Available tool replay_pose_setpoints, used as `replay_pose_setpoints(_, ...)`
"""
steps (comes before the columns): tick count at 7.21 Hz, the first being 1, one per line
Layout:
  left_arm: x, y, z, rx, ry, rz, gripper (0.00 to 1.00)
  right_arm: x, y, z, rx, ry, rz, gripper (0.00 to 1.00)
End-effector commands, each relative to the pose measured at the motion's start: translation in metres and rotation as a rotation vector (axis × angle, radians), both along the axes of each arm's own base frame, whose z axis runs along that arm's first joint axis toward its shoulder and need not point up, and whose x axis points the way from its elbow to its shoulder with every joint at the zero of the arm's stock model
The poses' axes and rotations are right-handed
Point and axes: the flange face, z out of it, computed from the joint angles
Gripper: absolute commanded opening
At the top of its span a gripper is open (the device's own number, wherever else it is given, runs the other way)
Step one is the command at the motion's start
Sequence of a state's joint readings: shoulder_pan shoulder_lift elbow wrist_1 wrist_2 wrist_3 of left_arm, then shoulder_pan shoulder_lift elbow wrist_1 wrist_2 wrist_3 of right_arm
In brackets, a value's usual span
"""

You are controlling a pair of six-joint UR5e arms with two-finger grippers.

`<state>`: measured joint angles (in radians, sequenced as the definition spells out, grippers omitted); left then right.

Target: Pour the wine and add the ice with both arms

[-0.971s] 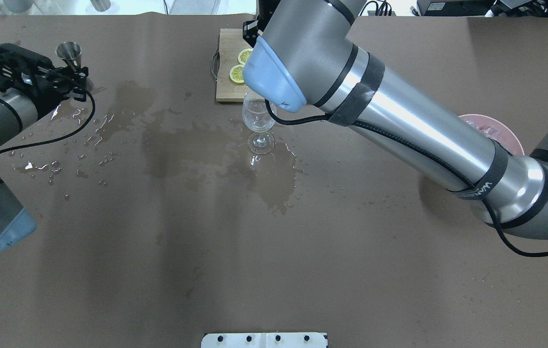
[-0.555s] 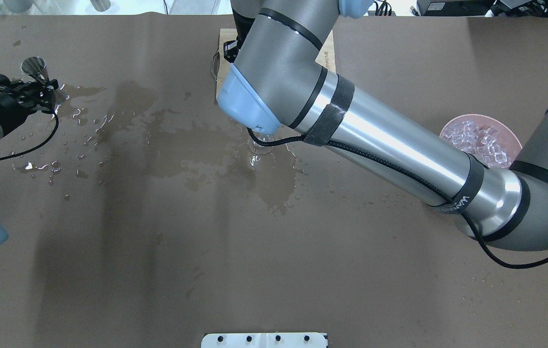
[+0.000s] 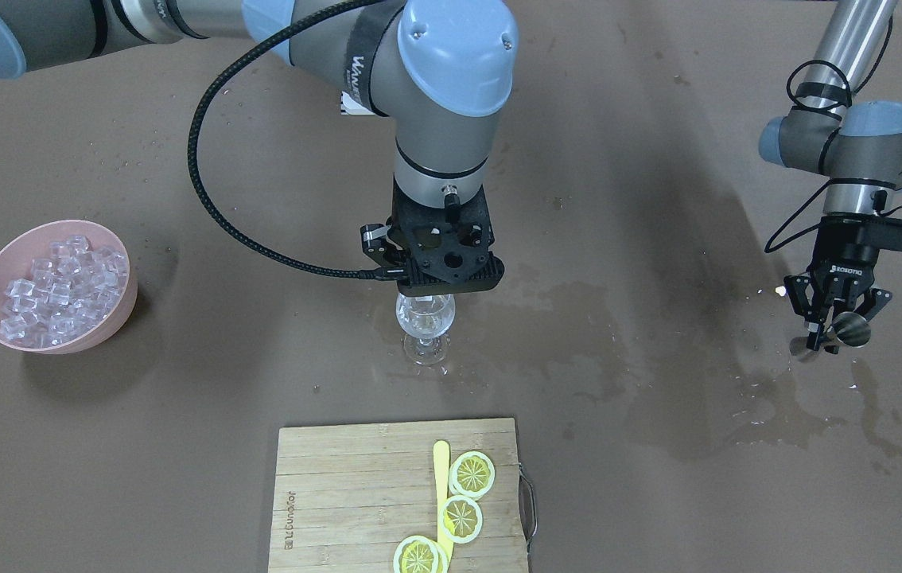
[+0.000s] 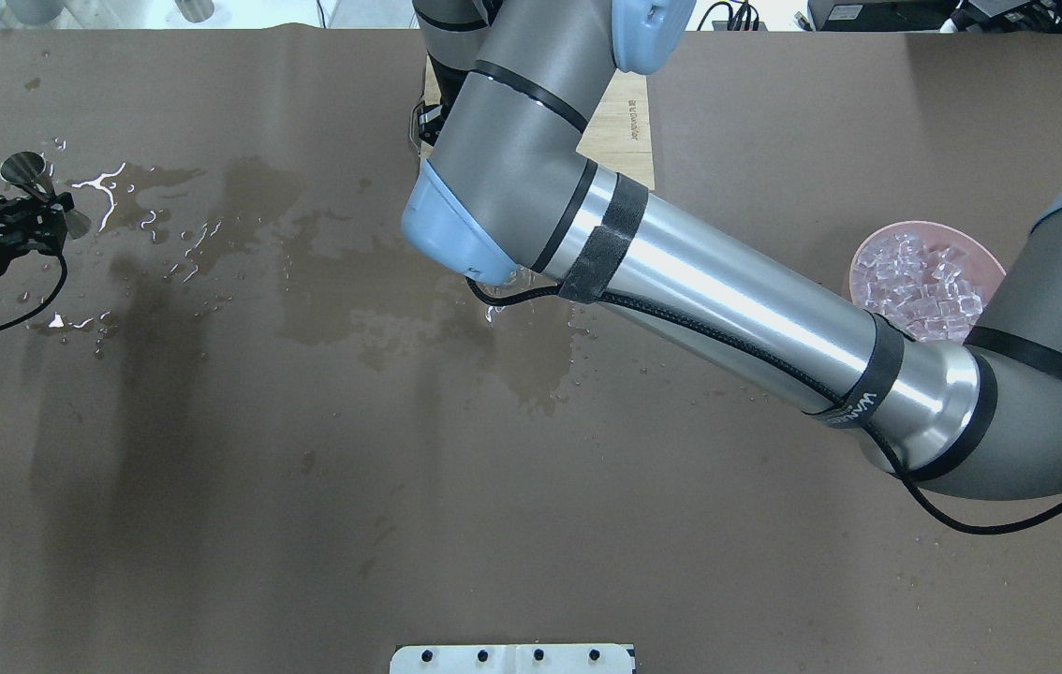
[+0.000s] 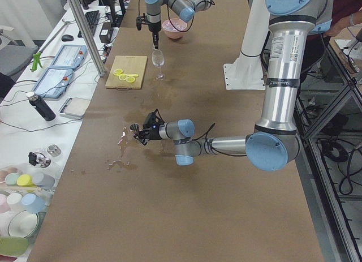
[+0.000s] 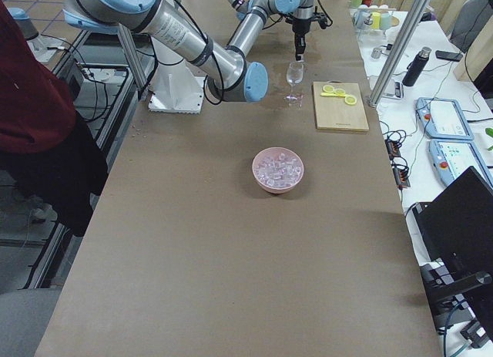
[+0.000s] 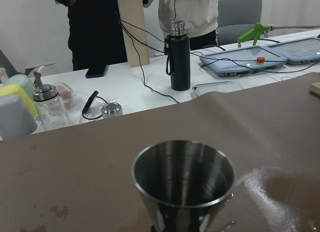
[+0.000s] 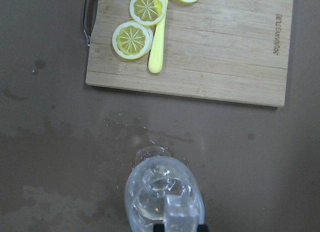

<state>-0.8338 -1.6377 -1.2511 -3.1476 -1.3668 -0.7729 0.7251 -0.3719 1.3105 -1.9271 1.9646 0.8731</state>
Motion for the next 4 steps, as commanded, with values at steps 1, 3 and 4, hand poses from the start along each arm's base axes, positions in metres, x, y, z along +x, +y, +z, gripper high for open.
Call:
replay_pose_setpoints(1, -0.001, 0.005, 0.013, -0.017, 0.031, 0.018, 0.0, -0.004, -0.002, 0.002, 0.003, 0.004, -0.003, 0.23)
replay_pose_setpoints(3, 0.004, 0.008, 0.021, -0.066, 0.077, 0.026, 0.0, -0.004, -0.002, 0.002, 0.003, 0.004, -0.003, 0.25)
replay_pose_setpoints(4, 0.005, 0.009, 0.031, -0.081, 0.064, 0.028, 0.0, -0.004, -0.003, 0.005, 0.001, 0.006, -0.003, 0.28)
